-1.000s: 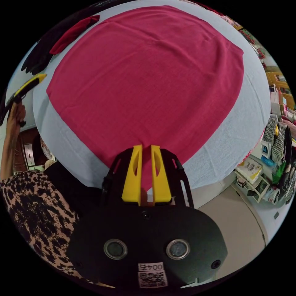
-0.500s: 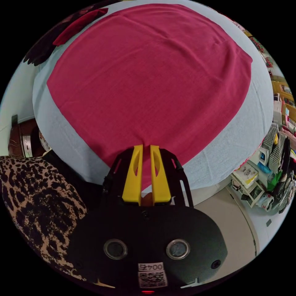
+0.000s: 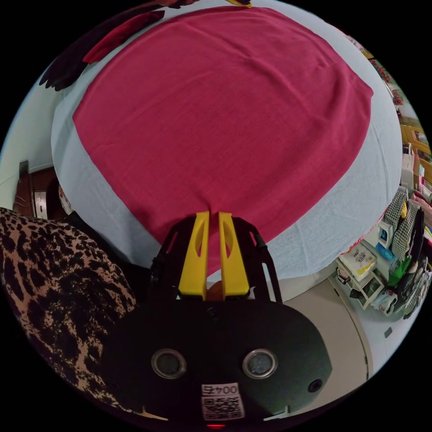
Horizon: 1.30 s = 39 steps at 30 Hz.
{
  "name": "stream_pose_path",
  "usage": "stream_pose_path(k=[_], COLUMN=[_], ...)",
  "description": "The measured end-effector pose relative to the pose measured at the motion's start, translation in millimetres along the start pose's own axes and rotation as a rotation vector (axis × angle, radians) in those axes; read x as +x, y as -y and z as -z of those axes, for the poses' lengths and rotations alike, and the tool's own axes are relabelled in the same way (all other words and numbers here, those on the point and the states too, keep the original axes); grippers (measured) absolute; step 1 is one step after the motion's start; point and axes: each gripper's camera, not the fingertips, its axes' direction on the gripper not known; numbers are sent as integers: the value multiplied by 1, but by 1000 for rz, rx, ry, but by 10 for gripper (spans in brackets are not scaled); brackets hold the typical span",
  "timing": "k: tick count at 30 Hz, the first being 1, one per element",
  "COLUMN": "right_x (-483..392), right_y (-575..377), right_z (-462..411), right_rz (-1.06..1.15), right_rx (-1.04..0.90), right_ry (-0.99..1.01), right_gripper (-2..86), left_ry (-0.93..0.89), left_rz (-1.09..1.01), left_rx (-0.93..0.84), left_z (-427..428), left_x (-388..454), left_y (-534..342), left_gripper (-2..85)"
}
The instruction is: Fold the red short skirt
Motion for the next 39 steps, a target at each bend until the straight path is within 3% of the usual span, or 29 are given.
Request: stream_pose_path(k=[9,19,25,31,39], right_x=[12,20,31,35,43], right_y=[3,3,0,-3,-19], right_z=[-4,-3,-1,3,7], right_rz=[-4,-15,-29,-44,-89], right_rx=[4,5,21,27,95], right_ry=[25,15,44,41,60], right_gripper=[38,40,39,39,29], left_ry=[254,25,51,19,-17], left_rz=[-117,-175,-179,-153,-199], left_rx=[18,66,48,-2,64], left_z=[-21,15,-9,-43,-10], left_x=[32,32,46,37,76], left_y=[-4,-69,-167,-179,-232], left_gripper=[12,10,8,11,9])
